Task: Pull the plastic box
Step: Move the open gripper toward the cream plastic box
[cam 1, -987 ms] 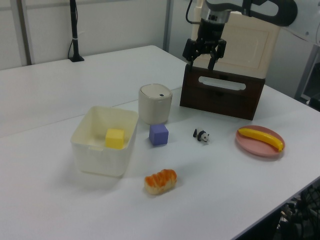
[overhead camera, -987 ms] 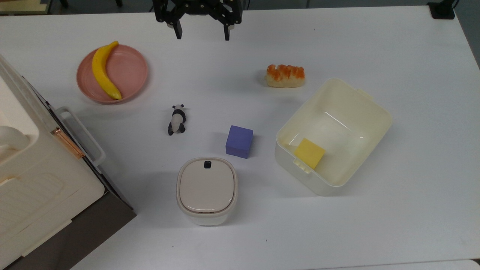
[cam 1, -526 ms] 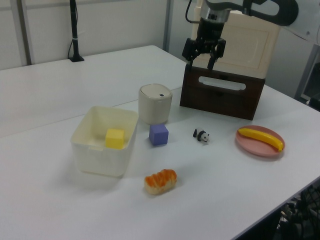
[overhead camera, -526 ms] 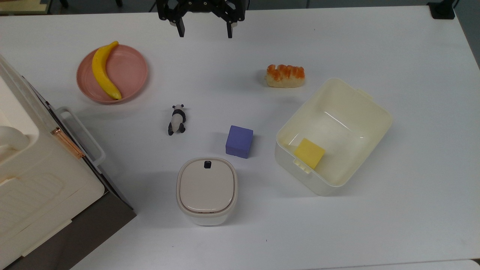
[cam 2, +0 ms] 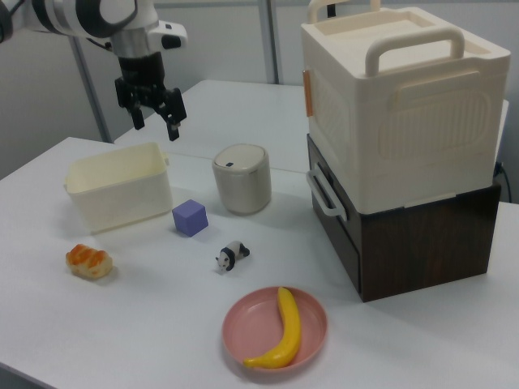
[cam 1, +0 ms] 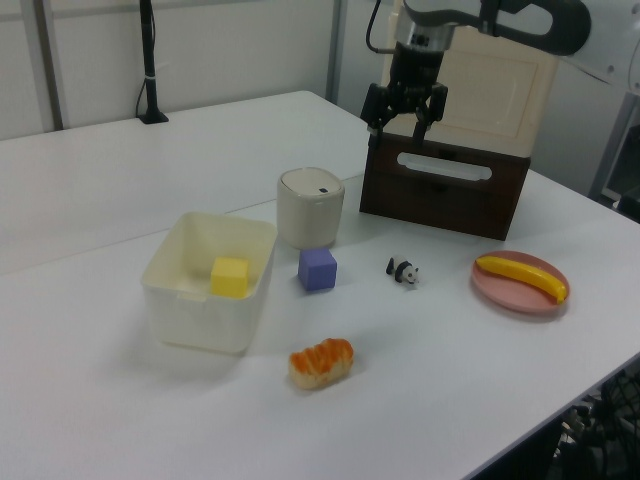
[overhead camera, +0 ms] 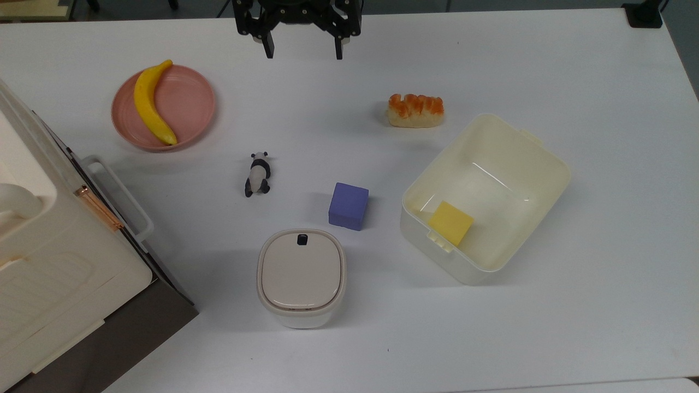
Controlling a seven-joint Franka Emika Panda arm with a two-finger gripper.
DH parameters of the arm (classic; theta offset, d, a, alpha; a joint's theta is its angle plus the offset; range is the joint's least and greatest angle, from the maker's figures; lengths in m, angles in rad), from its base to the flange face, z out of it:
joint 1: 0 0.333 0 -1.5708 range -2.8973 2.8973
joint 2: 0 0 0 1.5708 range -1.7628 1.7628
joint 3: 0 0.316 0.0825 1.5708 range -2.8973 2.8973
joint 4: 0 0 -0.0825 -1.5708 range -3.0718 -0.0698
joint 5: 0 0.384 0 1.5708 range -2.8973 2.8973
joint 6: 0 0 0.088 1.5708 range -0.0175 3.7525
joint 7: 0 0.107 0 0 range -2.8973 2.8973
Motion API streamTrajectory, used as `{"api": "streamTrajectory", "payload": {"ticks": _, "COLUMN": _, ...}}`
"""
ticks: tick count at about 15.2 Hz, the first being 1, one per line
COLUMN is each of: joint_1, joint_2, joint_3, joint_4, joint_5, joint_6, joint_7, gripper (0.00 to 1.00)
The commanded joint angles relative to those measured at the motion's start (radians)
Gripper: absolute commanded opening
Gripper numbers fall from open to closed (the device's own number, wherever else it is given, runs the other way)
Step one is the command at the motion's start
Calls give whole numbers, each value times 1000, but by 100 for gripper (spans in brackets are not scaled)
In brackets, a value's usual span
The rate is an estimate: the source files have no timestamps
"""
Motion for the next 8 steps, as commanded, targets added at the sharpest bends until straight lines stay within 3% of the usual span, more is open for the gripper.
{"api": "streamTrajectory", "payload": {"ticks": 1, "joint_1": 12, "joint_2": 2, "joint_3": -6, "joint_4": -50, "joint_5": -19, "joint_6": 18, "joint_7": 2, "gripper": 100}}
{"api": "streamTrajectory", "payload": {"ticks": 5, "joint_1": 21, "joint_2": 28, "joint_3": -4, "joint_4": -69, "joint_5": -24, "joint_6": 48, "joint_7": -49, "gripper": 100}}
{"api": "streamTrajectory", "payload": {"ticks": 8, "joint_1": 99, "joint_2": 48, "joint_3": -4, "joint_4": -62, "joint_5": -21, "joint_6": 85, "joint_7": -135, "gripper": 100}}
